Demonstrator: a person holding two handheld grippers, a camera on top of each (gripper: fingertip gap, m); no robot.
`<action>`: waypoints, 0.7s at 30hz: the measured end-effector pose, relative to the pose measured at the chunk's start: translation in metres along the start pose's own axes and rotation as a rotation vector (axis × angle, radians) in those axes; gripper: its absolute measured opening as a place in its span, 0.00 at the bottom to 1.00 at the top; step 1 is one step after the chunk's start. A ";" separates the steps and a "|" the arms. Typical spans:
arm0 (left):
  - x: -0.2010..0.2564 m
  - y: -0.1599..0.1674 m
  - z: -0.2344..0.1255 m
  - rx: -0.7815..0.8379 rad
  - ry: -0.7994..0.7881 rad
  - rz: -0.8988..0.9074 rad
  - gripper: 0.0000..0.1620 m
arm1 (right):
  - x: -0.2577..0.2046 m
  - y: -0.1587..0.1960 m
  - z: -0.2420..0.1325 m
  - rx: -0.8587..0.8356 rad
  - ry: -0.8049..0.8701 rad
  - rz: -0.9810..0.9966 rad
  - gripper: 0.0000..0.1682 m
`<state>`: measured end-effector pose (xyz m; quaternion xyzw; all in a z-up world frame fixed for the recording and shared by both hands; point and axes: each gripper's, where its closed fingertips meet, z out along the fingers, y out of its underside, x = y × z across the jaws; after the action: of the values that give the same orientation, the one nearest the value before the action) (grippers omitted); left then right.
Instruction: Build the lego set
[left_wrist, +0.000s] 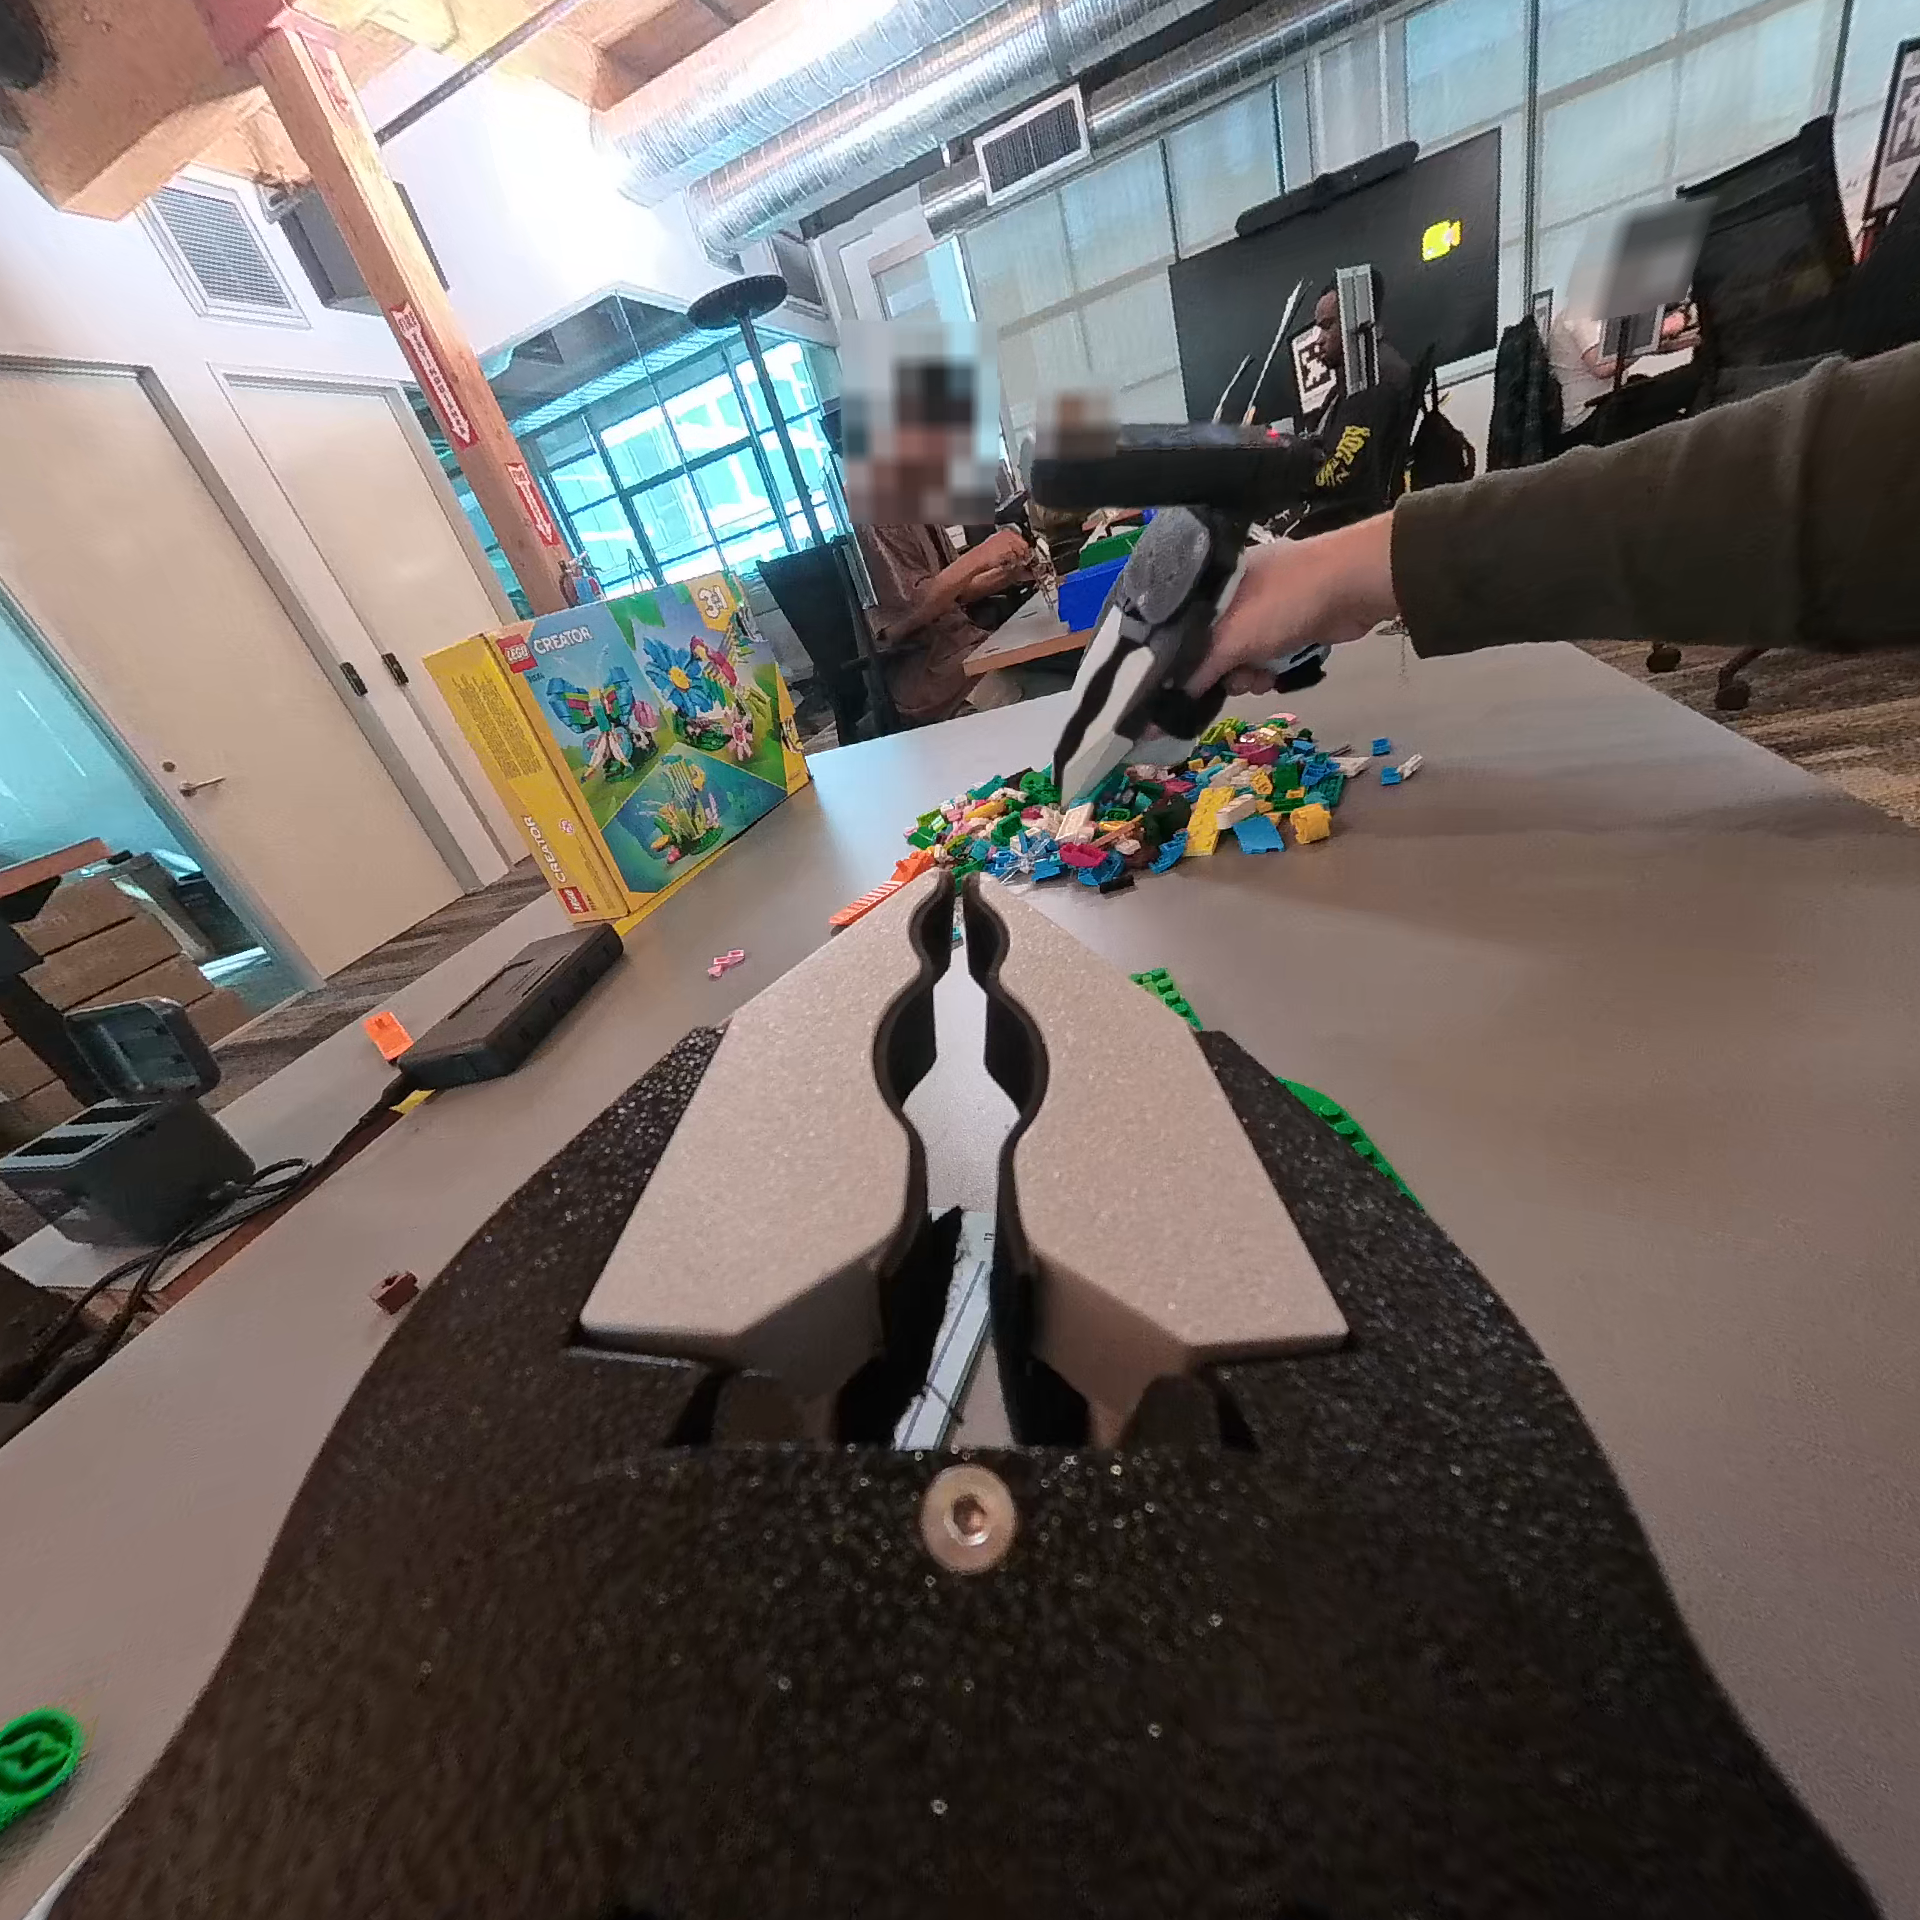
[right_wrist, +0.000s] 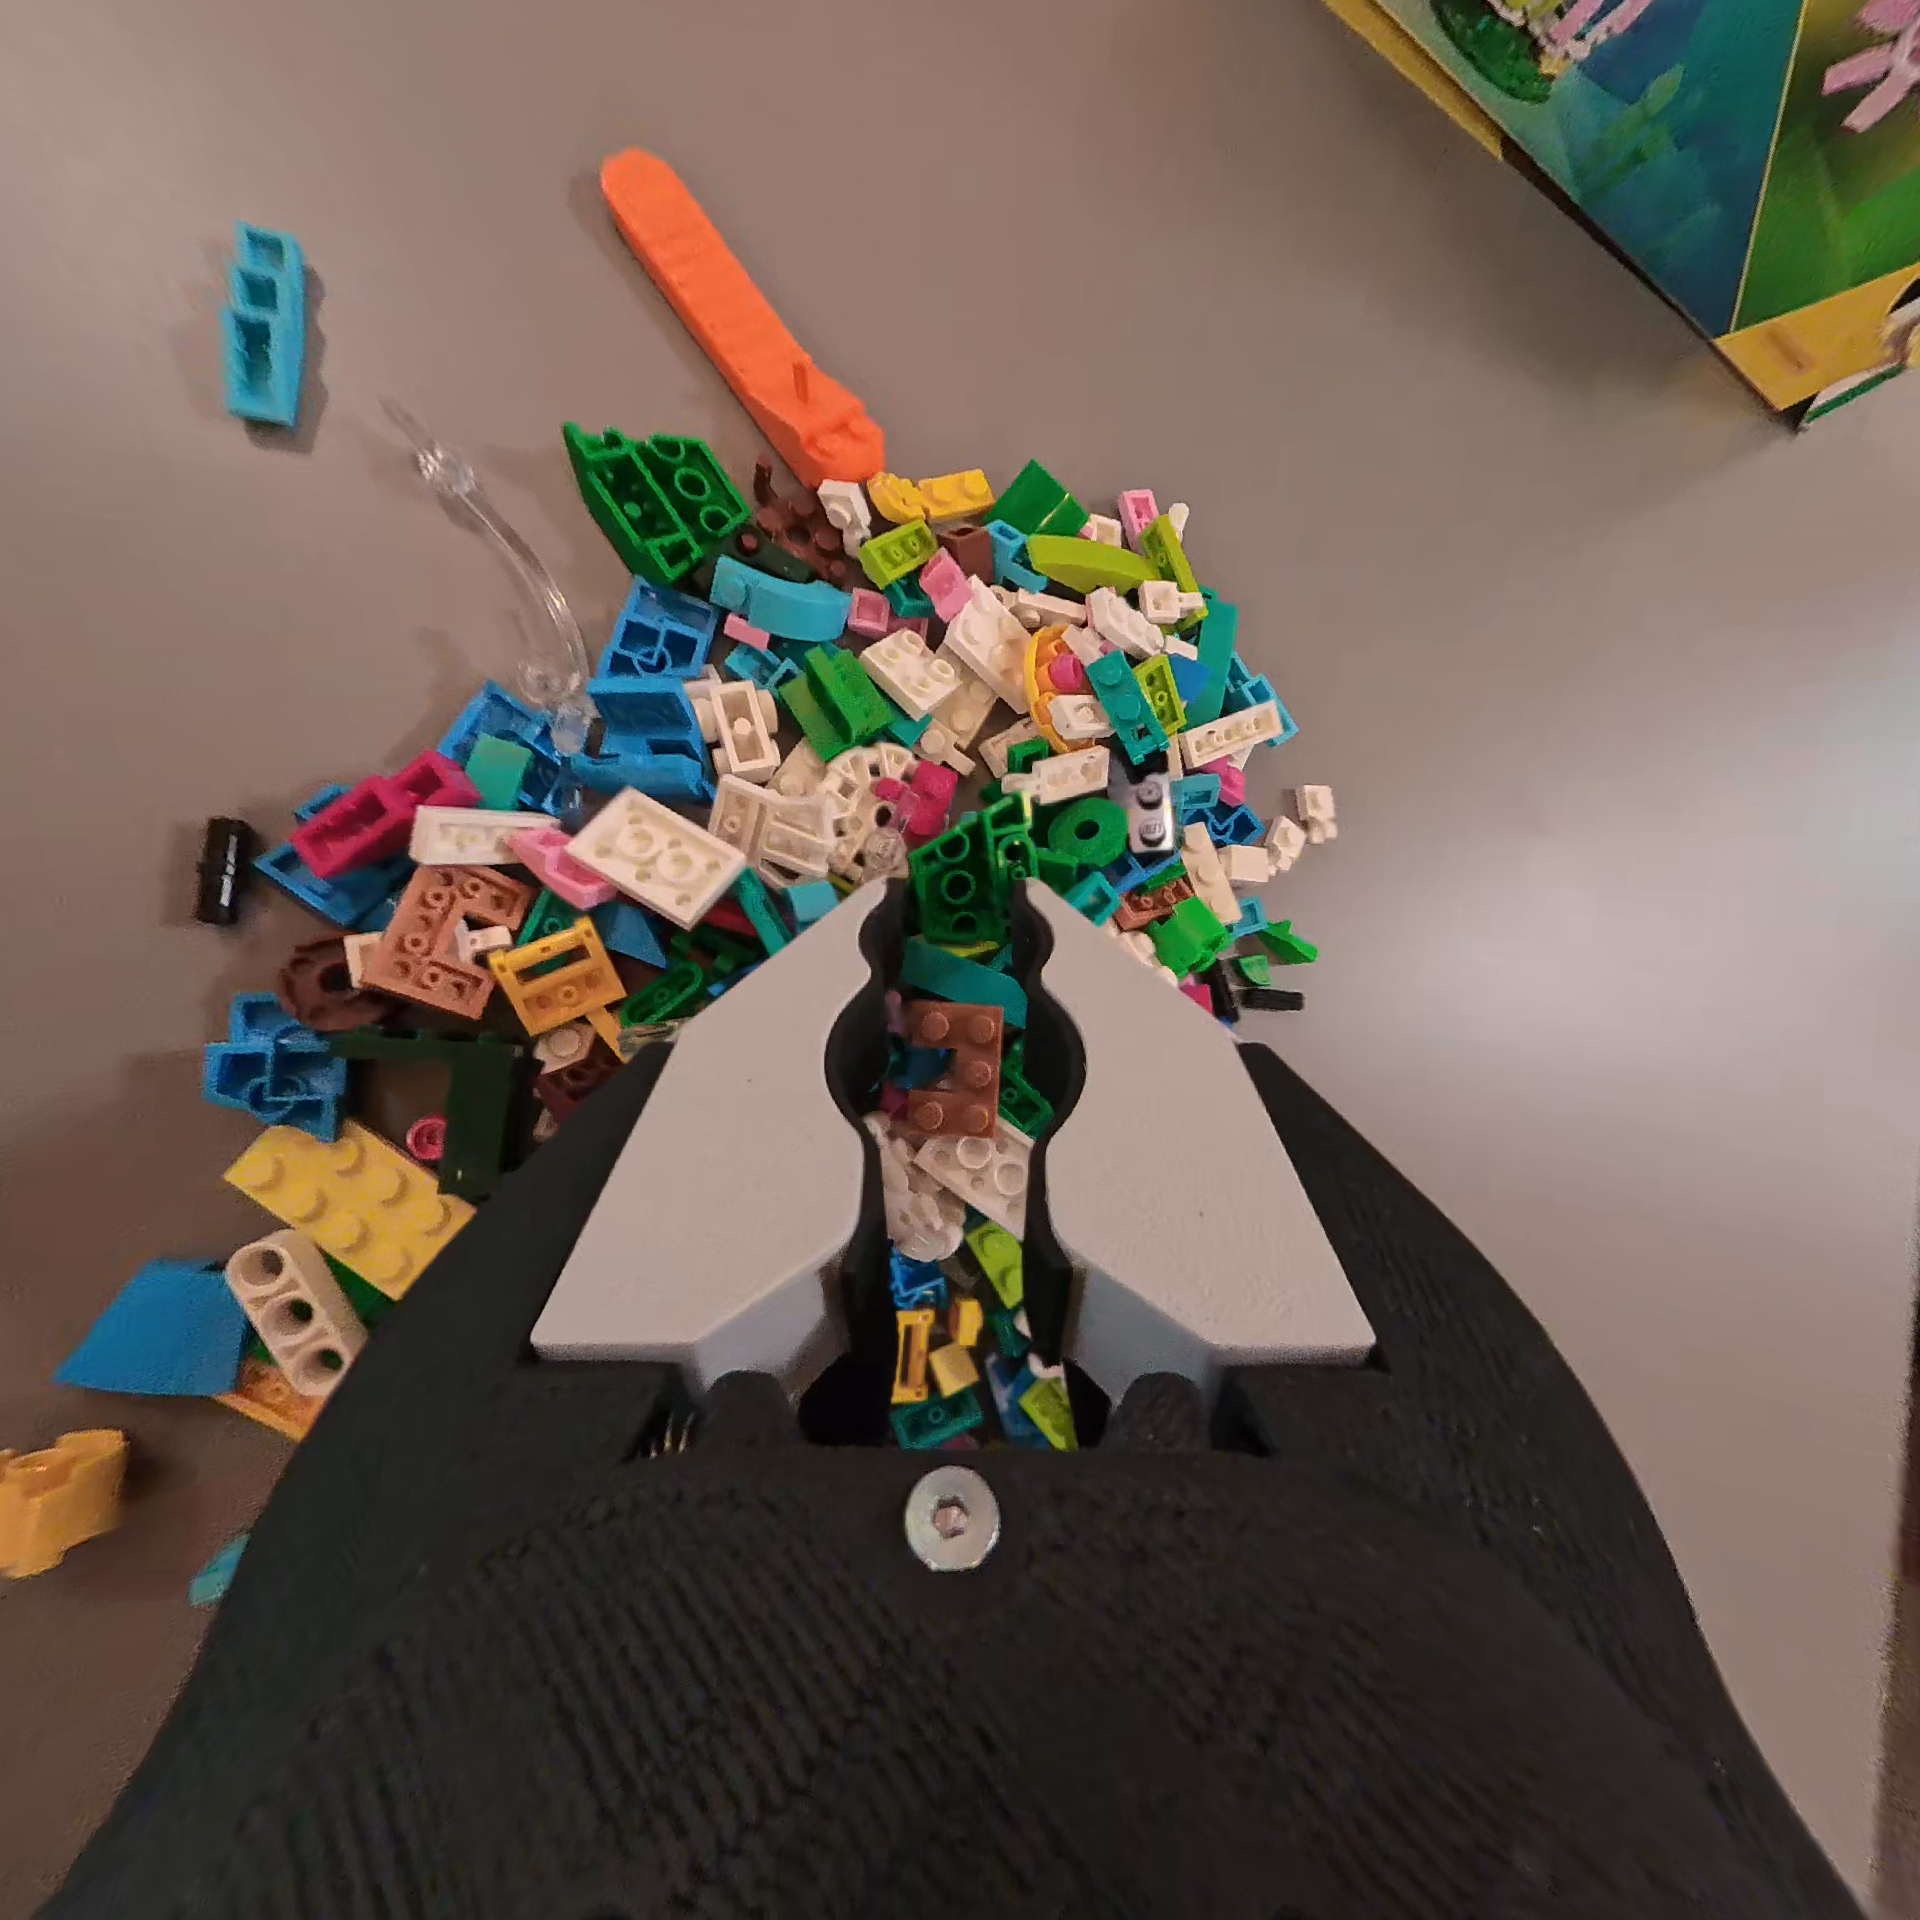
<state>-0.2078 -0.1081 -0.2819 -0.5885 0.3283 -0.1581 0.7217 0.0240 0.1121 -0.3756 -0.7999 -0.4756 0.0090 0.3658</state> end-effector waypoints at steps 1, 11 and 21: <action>0.000 0.000 0.000 0.000 0.000 0.000 0.00 | 0.000 0.001 0.000 -0.008 0.012 -0.023 0.13; 0.000 0.000 0.000 -0.002 0.000 0.002 0.00 | 0.006 -0.004 0.000 -0.040 0.040 -0.075 0.13; 0.001 0.000 0.001 -0.003 0.003 0.006 0.00 | 0.009 -0.023 -0.012 0.025 0.042 -0.073 0.03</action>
<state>-0.2066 -0.1082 -0.2824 -0.5881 0.3315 -0.1563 0.7210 0.0153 0.1184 -0.3504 -0.7774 -0.4968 -0.0152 0.3855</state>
